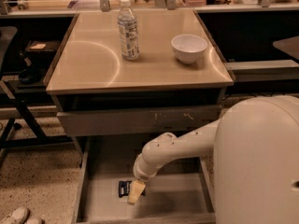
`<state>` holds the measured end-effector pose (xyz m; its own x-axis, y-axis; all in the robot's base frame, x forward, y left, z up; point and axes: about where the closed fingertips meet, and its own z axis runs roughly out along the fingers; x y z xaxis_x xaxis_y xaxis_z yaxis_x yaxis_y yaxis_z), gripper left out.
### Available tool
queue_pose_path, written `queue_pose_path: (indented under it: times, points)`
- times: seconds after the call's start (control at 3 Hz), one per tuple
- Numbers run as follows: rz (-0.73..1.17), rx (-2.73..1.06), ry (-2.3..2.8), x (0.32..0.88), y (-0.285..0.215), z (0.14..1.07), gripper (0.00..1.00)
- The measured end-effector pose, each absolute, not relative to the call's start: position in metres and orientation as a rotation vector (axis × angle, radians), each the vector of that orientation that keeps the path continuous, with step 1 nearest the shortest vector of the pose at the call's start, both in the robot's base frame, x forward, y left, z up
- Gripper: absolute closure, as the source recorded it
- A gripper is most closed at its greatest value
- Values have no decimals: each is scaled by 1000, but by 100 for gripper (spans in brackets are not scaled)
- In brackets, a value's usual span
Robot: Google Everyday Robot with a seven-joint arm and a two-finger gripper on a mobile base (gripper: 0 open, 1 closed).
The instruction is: Pick rxbar blueberry from middle drawer and place on counter
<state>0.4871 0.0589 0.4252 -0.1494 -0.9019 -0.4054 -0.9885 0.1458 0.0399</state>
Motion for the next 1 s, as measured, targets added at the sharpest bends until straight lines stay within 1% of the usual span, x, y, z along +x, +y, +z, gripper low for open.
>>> queue_pose_path:
  times: [0.67,1.0]
  points:
    - [467,-1833,2125,470,71,389,0]
    - [448,-1847,2100,470,74,376,0]
